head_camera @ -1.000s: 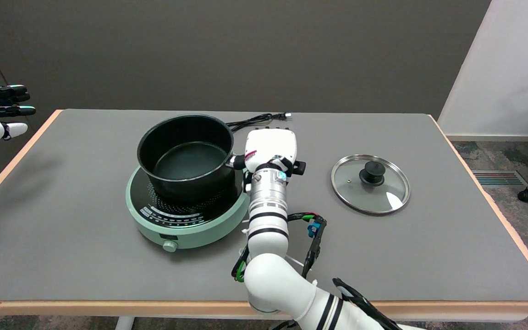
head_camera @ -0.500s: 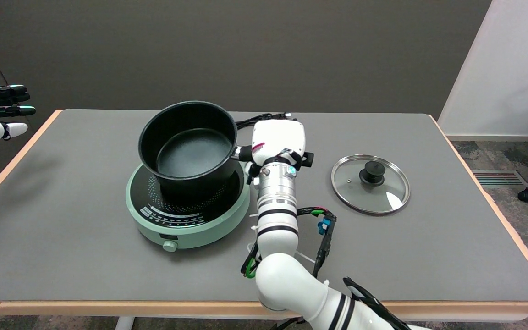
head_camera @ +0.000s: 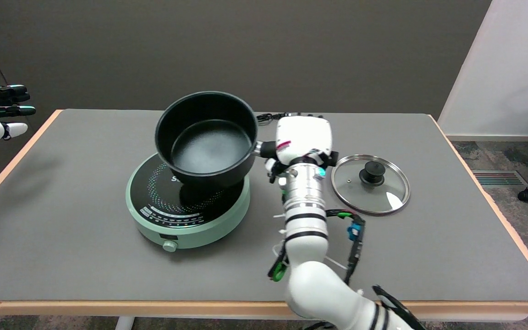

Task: Pick up the soup pot.

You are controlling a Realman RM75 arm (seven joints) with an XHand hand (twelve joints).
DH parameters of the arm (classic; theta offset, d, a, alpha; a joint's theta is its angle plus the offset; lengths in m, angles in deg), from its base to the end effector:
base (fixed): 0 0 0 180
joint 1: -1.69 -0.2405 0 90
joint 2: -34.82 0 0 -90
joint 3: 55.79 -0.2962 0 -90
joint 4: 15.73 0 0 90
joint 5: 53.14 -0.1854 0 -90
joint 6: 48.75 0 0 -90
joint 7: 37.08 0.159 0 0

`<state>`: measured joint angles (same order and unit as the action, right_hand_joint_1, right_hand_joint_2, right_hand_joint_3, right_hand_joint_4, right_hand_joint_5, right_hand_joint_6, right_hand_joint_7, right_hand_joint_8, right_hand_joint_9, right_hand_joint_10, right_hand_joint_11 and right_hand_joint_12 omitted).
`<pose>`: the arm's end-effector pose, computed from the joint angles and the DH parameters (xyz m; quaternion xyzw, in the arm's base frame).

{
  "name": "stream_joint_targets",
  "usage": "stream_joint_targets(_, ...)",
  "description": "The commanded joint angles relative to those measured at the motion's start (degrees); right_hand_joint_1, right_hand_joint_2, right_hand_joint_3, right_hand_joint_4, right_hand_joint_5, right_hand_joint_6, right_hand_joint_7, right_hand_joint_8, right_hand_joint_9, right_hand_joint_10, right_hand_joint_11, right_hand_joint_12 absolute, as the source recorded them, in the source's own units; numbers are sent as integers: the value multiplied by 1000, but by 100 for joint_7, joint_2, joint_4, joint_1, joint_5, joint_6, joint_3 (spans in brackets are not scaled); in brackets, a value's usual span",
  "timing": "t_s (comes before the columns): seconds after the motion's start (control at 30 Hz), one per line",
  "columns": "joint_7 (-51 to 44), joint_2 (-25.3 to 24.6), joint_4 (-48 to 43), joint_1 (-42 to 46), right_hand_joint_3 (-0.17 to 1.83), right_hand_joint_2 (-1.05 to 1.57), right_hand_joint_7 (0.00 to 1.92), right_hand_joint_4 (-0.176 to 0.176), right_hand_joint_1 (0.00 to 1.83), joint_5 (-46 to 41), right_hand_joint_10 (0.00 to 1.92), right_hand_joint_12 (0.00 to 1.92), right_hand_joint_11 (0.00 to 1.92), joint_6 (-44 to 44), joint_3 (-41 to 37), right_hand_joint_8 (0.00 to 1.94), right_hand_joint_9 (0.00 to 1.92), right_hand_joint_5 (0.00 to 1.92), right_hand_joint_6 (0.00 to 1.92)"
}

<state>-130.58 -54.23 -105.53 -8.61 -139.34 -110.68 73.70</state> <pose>-0.2322 -0.3368 0.1878 0.5469 0.1065 0.0462 0.8291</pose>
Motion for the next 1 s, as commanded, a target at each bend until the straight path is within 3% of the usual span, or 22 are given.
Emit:
stream_joint_targets(0.03,-100,1559,-1790,1156,726,1274,1769,-79,920,-279,1769,1769,1769,-139,-132,1769,1769,1769,1769)
stream_joint_targets(0.33,141,2089,-1733,1769,722,1287,1765,-80,915,263,1765,1765,1765,-965,308,1765,1765,1765,1765)
stream_joint_targets(0.67,393,2089,-1751,2856,709,1301,1769,-80,906,1543,1769,1769,1769,-1801,426,1769,1769,1769,1769)
stream_joint_targets(1.0,399,2131,-1686,3227,709,1276,1772,-79,913,2259,1772,1772,1772,-2813,1139,1772,1772,1772,1772)
